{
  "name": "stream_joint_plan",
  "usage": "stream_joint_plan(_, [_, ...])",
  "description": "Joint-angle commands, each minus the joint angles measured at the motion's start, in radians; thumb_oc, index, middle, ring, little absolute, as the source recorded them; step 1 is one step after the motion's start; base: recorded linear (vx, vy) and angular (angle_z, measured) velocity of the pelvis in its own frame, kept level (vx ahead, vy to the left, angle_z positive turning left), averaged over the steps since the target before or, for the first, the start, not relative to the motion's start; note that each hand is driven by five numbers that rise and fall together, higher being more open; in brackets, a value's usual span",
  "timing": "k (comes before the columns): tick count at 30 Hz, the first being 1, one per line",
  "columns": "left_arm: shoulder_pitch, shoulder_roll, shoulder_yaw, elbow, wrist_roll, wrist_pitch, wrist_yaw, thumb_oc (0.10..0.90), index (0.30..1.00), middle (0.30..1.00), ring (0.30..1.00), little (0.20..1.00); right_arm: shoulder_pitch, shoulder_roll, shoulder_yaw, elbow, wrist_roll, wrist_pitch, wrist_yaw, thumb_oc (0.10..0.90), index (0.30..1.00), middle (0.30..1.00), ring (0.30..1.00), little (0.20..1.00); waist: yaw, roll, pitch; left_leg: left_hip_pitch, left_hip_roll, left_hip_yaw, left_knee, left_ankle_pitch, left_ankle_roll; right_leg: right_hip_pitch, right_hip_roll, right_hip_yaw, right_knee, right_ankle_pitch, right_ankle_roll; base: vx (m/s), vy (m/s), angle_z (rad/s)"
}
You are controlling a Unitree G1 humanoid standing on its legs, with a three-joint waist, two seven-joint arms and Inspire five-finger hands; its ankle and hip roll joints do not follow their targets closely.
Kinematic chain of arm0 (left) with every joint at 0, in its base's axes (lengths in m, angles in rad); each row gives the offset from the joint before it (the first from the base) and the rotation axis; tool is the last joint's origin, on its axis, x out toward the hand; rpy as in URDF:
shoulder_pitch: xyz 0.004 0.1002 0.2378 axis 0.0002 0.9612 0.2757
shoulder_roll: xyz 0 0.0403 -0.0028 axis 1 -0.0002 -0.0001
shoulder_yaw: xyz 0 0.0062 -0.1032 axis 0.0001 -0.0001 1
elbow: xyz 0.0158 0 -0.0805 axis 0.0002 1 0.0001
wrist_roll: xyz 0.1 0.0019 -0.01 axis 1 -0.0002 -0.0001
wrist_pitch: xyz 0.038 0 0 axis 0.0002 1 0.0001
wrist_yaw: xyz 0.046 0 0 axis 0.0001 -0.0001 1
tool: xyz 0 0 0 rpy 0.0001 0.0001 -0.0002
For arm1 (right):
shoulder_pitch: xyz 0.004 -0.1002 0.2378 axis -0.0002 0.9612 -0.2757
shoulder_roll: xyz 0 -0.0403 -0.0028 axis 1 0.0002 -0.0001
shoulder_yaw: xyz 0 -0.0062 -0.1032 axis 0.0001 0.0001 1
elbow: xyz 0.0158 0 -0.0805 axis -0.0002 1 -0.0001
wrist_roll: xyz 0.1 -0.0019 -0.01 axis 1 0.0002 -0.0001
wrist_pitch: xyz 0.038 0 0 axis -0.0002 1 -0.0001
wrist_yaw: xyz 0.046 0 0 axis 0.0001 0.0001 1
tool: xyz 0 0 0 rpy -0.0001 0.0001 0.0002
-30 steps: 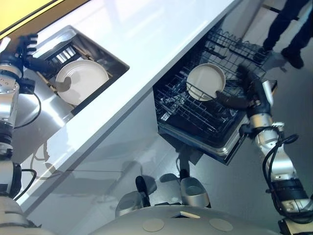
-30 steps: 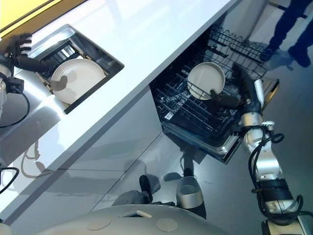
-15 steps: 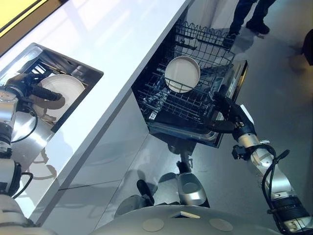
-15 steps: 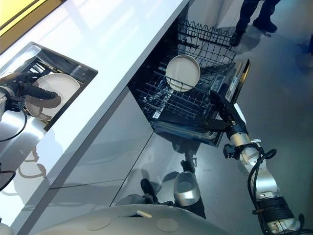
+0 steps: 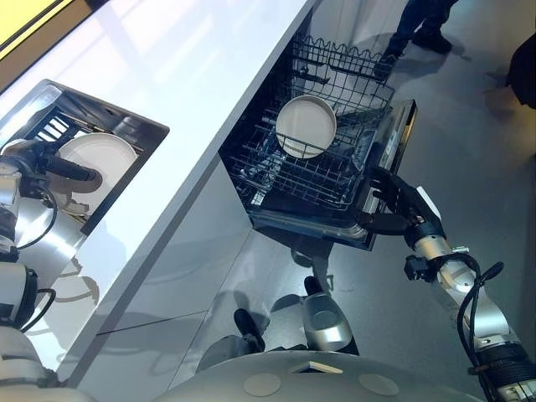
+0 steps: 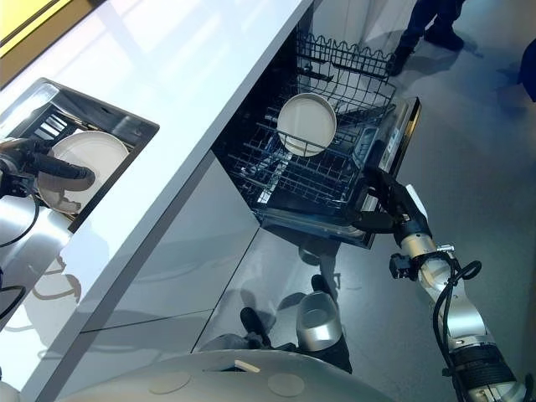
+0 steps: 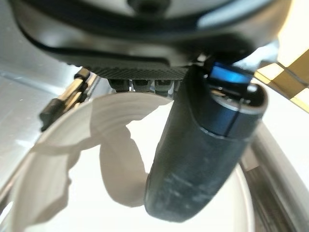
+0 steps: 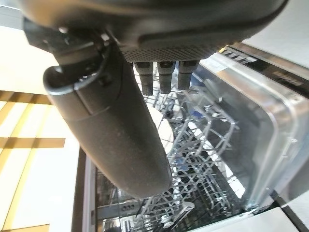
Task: Pick up plates and place into dishwasher.
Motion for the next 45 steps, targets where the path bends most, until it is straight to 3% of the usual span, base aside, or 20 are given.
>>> stream_joint_plan(1, [0.004, 0.021, 0.036, -0.054, -0.211, -0.03, -0.12, 0.1, 0.3, 0.3, 0.3, 0.2, -0.065, -0.016, -0.016, -0.111, 0.025, -0.088, -0.021, 0.8, 0.9, 0.9, 0.9, 0.9, -0.016, 0.024, -0.058, -0.014, -0.098, -0.001, 0.061, -0.155, 0.088, -0.121, 0.066, 0.008, -0.003, 0.131, 0.044, 0.0, 0.0, 0.0])
stream_joint_plan(4, [0.028, 0.002, 0.045, -0.147, -0.314, -0.042, -0.11, 0.1, 0.3, 0.3, 0.3, 0.2, -0.059, 0.001, -0.021, -0.108, 0.009, -0.094, -0.027, 0.8, 0.9, 0.9, 0.9, 0.9, -0.007, 0.028, -0.057, -0.009, -0.097, -0.007, 0.058, -0.154, 0.088, -0.115, 0.066, 0.0, -0.004, 0.127, 0.044, -0.02, -0.026, 0.01])
stream_joint_plan(8, [0.029, -0.003, 0.056, -0.246, -0.4, -0.117, -0.055, 0.1, 0.3, 0.3, 0.3, 0.2, -0.07, 0.005, -0.023, -0.104, 0.008, -0.108, -0.034, 0.8, 0.9, 0.9, 0.9, 0.9, 0.012, 0.034, -0.065, -0.001, -0.094, -0.024, 0.051, -0.151, 0.086, -0.098, 0.067, -0.013, -0.009, 0.109, 0.043, -0.03, -0.057, 0.02])
stream_joint_plan(17, [-0.03, 0.027, 0.115, -0.394, -0.307, -0.308, 0.166, 0.1, 0.3, 0.3, 0.3, 0.2, -0.196, -0.088, -0.098, -0.192, -0.053, -0.177, -0.198, 0.8, 0.9, 0.9, 0.9, 0.9, 0.055, 0.04, -0.091, 0.012, -0.086, -0.054, 0.035, -0.145, 0.08, -0.06, 0.083, -0.033, -0.015, 0.063, 0.04, -0.05, -0.077, 0.07])
stream_joint_plan(18, [-0.026, 0.013, 0.144, -0.473, -0.295, -0.337, 0.256, 0.1, 0.3, 0.3, 0.3, 0.2, -0.236, -0.105, -0.129, -0.203, -0.065, -0.195, -0.227, 0.8, 0.9, 0.9, 0.9, 0.9, 0.064, 0.038, -0.095, 0.017, -0.084, -0.064, 0.031, -0.148, 0.082, -0.048, 0.088, -0.038, -0.01, 0.043, 0.037, -0.08, -0.109, 0.08])
stream_joint_plan(20, [0.003, -0.007, 0.184, -0.569, -0.187, -0.41, 0.401, 0.1, 0.3, 0.3, 0.3, 0.2, -0.282, -0.109, -0.148, -0.222, -0.068, -0.218, -0.23, 0.8, 0.9, 0.9, 0.9, 0.9, 0.079, 0.034, -0.101, 0.015, -0.081, -0.078, 0.028, -0.145, 0.08, -0.039, 0.095, -0.043, -0.007, 0.026, 0.028, -0.1, -0.138, 0.02])
stream_joint_plan(22, [0.057, -0.014, 0.242, -0.679, -0.026, -0.49, 0.567, 0.1, 0.3, 0.3, 0.3, 0.2, -0.327, -0.114, -0.165, -0.26, 0.007, -0.225, -0.179, 0.8, 0.9, 0.9, 0.9, 0.9, 0.099, 0.025, -0.109, 0.011, -0.078, -0.09, 0.027, -0.136, 0.078, -0.029, 0.103, -0.048, -0.005, 0.017, 0.015, -0.1, -0.171, 0.03])
stream_joint_plan(26, [0.157, -0.048, 0.332, -0.915, 0.241, -0.542, 0.765, 0.1, 0.3, 0.3, 0.3, 0.2, -0.395, -0.098, -0.153, -0.356, 0.161, -0.169, -0.063, 0.8, 0.9, 0.9, 0.9, 0.9, 0.136, 0.003, -0.128, 0.011, -0.066, -0.113, 0.024, -0.125, 0.067, -0.005, 0.114, -0.072, -0.003, -0.006, -0.003, -0.07, -0.203, 0.05])
stream_joint_plan(29, [0.203, -0.085, 0.346, -1.012, 0.415, -0.585, 0.856, 0.1, 0.3, 0.3, 0.3, 0.2, -0.468, -0.081, -0.098, -0.391, 0.247, -0.111, -0.005, 0.8, 0.9, 0.9, 0.9, 0.9, 0.159, -0.015, -0.146, 0.018, -0.055, -0.127, 0.02, -0.12, 0.056, 0.024, 0.124, -0.096, -0.018, -0.017, -0.019, -0.05, -0.235, 0.22])
stream_joint_plan(32, [0.217, -0.107, 0.328, -1.061, 0.512, -0.641, 0.905, 0.1, 0.3, 0.3, 0.3, 0.2, -0.529, -0.057, -0.036, -0.404, 0.319, -0.063, 0.032, 0.8, 0.9, 0.9, 0.9, 0.9, 0.179, -0.027, -0.164, 0.022, -0.042, -0.139, 0.014, -0.111, 0.042, 0.051, 0.134, -0.122, -0.04, -0.022, -0.033, -0.05, -0.222, 0.27])
stream_joint_plan(35, [0.188, -0.127, 0.273, -1.097, 0.523, -0.672, 0.907, 0.1, 0.3, 0.3, 0.3, 0.2, -0.589, -0.025, 0.027, -0.416, 0.353, -0.034, 0.03, 0.8, 0.9, 0.9, 0.9, 0.9, 0.197, -0.036, -0.178, 0.02, -0.03, -0.151, 0.007, -0.098, 0.03, 0.069, 0.141, -0.149, -0.056, -0.024, -0.043, -0.05, -0.197, 0.29])
stream_joint_plan(45, [0.112, -0.276, 0.07, -1.115, 0.496, -0.705, 0.874, 0.1, 0.3, 0.3, 0.3, 0.2, -0.738, 0.103, 0.161, -0.356, 0.229, -0.057, -0.067, 0.8, 0.9, 0.9, 0.9, 0.9, 0.217, -0.044, -0.199, 0.016, -0.01, -0.169, 0.008, -0.084, 0.006, 0.102, 0.152, -0.188, -0.083, -0.027, -0.06, -0.02, -0.109, 0.15])
